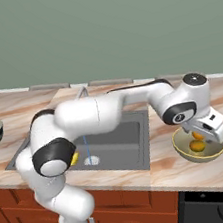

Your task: Pick the oranges from the sink and place them in one bowl. Place the corn in the other bowl. Then turn off the sink faucet.

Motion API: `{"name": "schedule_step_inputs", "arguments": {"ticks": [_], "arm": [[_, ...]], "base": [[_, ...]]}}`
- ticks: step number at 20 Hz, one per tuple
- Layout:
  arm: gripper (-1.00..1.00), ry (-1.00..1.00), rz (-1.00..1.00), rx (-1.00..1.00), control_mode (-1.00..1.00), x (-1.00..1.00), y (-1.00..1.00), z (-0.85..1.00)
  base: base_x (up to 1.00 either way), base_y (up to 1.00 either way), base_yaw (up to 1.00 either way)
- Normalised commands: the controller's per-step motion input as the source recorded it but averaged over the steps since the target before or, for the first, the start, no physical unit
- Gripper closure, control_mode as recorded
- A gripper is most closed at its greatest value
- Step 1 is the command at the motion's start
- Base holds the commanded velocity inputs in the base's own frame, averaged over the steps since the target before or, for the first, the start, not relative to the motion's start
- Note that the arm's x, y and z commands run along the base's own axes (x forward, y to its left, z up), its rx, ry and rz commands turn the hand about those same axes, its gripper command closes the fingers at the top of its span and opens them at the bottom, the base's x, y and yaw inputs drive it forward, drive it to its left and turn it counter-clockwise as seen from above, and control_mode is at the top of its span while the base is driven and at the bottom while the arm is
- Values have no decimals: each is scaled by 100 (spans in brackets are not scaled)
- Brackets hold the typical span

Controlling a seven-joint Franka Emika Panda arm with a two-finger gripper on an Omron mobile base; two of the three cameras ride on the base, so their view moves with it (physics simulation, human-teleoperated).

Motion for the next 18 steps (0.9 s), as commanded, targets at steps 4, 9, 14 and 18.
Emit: {"name": "schedule_step_inputs", "arguments": {"ticks": [4,9,14,18], "arm": [[-100,0,0,-4,-100,-24,79,24],[-100,0,0,-5,-100,-22,89,13],[-100,-2,3,-2,-100,-31,92,0],[-100,-1,8,0,-100,-13,93,0]], "base": [[0,0,0],[0,0,0],[0,0,0],[0,0,0]]}}
